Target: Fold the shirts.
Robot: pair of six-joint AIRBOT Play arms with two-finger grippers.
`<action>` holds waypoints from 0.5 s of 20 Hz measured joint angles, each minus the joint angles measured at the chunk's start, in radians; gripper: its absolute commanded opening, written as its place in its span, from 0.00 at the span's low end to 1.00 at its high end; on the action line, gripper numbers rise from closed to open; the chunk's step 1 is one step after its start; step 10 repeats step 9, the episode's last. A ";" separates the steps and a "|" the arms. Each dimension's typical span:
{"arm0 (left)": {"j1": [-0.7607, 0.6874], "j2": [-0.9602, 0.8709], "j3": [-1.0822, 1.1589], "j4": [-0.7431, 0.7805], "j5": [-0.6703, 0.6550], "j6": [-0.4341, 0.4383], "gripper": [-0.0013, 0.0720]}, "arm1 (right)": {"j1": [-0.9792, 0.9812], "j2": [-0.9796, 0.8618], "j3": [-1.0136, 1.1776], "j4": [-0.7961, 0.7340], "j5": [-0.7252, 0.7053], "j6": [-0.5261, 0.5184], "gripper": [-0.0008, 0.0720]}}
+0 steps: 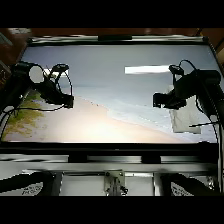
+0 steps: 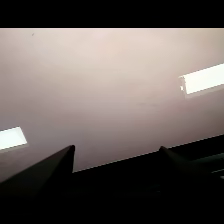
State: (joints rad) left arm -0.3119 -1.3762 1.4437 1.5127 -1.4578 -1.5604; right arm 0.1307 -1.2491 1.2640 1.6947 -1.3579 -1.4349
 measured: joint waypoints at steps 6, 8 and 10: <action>-0.002 0.000 0.000 -0.051 0.045 -0.020 0.86 | 0.008 -0.004 0.000 -0.003 -0.011 0.000 0.82; -0.002 -0.001 0.000 -0.057 0.053 -0.023 0.86 | 0.008 -0.004 0.000 -0.003 -0.011 0.001 0.82; -0.002 -0.001 0.000 -0.059 0.055 -0.022 0.86 | 0.008 -0.004 0.000 -0.003 -0.011 0.001 0.82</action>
